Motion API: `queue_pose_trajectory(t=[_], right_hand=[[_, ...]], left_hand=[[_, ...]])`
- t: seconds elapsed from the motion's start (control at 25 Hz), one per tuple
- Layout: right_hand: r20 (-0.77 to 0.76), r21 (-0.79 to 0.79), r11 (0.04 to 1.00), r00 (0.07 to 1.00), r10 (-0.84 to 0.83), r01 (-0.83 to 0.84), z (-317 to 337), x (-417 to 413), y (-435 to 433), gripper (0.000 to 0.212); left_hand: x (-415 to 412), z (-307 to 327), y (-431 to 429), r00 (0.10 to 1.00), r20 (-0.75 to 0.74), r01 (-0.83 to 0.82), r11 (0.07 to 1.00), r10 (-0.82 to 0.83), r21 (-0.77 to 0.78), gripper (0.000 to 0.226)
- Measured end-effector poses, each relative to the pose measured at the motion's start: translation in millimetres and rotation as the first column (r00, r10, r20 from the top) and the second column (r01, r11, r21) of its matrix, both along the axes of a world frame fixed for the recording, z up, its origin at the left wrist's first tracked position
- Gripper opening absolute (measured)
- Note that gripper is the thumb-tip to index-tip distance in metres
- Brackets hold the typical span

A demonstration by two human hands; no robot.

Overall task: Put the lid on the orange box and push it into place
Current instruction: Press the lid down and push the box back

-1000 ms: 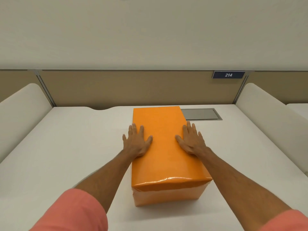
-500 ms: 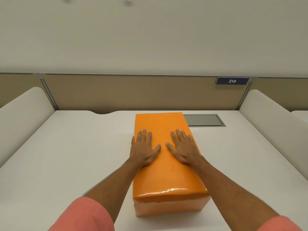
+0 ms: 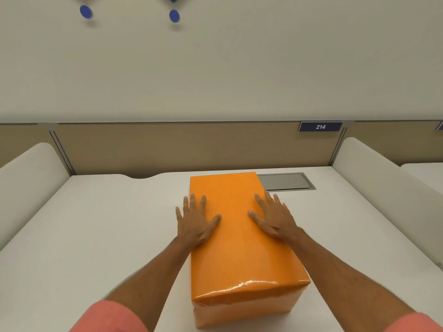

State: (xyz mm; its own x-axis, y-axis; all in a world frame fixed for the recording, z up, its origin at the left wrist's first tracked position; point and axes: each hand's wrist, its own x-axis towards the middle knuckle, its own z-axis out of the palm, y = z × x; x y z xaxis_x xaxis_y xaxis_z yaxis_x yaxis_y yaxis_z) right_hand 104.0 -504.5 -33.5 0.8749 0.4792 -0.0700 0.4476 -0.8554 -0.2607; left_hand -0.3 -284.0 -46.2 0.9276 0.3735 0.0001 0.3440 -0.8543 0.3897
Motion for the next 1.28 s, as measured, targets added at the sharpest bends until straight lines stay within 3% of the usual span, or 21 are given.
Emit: queue_pose_trajectory(t=[0.12, 0.24, 0.64, 0.88, 1.28], right_hand=[[-0.176, 0.090, 0.991, 0.981, -0.082, 0.099, -6.6, -1.1, -4.5, 0.078], [-0.227, 0.155, 0.974, 0.965, -0.130, 0.167, -10.7, -2.9, -1.1, 0.078], [-0.211, 0.262, 0.937, 0.961, -0.180, 0.233, 16.2, 33.8, -19.1, 0.081], [-0.198, 0.298, 0.917, 0.957, -0.210, 0.263, 33.9, 115.2, -71.7, 0.079], [-0.254, 0.292, 0.900, 0.934, -0.252, 0.323, 16.3, 295.2, -196.9, 0.078]], left_hand=[[-2.5, -6.4, 3.0, 1.000, -0.008, -0.017, 0.980, 0.015, -0.198, 0.088], [-3.0, -8.8, -0.2, 0.996, 0.039, -0.056, 0.933, 0.075, -0.354, 0.094], [42.5, 15.2, -14.3, 0.994, 0.099, -0.011, 0.930, 0.052, -0.369, 0.097], [133.8, 34.0, -61.6, 0.989, 0.142, 0.032, 0.917, 0.027, -0.397, 0.098], [313.2, 23.5, -185.6, 0.996, 0.087, 0.031, 0.907, 0.007, -0.420, 0.096]])
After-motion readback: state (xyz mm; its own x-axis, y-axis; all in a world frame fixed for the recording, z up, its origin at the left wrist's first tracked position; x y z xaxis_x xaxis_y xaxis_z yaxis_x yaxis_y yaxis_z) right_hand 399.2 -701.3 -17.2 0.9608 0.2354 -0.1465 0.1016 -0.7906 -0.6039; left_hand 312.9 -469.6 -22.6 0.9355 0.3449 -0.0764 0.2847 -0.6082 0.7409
